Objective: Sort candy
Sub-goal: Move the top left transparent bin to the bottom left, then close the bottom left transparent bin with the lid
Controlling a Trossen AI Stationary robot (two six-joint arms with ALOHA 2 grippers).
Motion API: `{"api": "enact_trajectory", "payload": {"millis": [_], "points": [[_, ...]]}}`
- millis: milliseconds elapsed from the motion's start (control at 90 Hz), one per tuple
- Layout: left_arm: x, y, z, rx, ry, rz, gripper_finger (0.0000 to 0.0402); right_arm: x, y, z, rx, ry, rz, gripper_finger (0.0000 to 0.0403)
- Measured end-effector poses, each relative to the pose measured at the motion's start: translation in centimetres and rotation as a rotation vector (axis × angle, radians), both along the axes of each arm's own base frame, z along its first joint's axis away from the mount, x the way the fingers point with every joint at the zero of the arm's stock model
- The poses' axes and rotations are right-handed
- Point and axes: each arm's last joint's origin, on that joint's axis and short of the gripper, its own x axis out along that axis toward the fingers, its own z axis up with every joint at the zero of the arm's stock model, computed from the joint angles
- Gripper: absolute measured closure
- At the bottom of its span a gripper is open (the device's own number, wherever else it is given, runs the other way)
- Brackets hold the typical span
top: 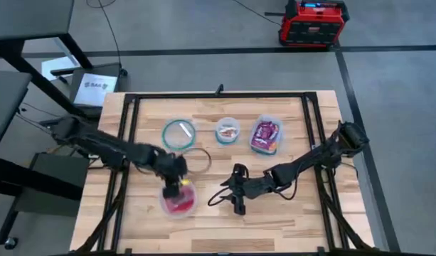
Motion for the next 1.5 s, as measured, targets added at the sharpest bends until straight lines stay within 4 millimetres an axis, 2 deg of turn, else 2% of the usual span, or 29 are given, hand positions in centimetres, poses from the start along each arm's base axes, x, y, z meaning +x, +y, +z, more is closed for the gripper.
{"api": "enact_trajectory", "payload": {"millis": [133, 244, 356, 500, 722, 844, 944, 1044, 1200, 1389, 1500], "points": [[2.8, -1.8, -1.5, 0.038, 0.065, -0.077, 0.0401, 0.0, 0.0, 0.0, -0.001, 0.003, 0.000, 0.0198], [4.7, -2.5, -1.5, 0.063, 0.057, -0.151, 0.0401, -0.1, 0.0, -0.1, 0.002, 0.009, -0.003, 0.0198], [5.7, -2.8, -0.3, 0.094, 0.028, -0.220, 0.0385, -0.1, 0.0, -0.2, 0.003, 0.019, -0.004, 0.0198], [6.4, -3.0, 3.0, 0.114, -0.021, -0.272, 0.0329, -0.2, 0.1, -0.2, 0.002, 0.020, -0.002, 0.0198], [5.9, -2.3, 7.7, 0.226, 0.122, -0.352, 0.0250, -0.2, 0.1, -0.2, 0.000, 0.026, -0.001, 0.0198], [4.1, 0.0, 9.3, 0.522, 0.223, -0.252, 0.0241, -0.3, 0.3, -0.2, 0.000, 0.026, 0.004, 0.0198], [2.4, 2.4, 9.8, 0.585, 0.180, -0.155, 0.0242, -0.4, 0.5, -0.2, -0.001, 0.026, 0.011, 0.0198], [0.1, 5.4, 8.7, 0.571, 0.131, -0.056, 0.0245, -0.4, 0.5, -0.3, -0.003, 0.032, 0.014, 0.0198], [-2.6, 9.0, 5.1, 0.480, 0.042, 0.016, 0.0246, -0.4, 0.5, -0.3, -0.004, 0.034, 0.012, 0.0198], [-4.1, 11.0, -0.1, 0.485, 0.033, -0.030, 0.0246, -0.4, 0.4, -0.3, -0.005, 0.034, 0.010, 0.0198], [-4.4, 11.5, -1.9, 0.495, 0.043, -0.030, 0.0247, -0.3, 0.3, -0.3, -0.005, 0.034, 0.008, 0.0198]]}}
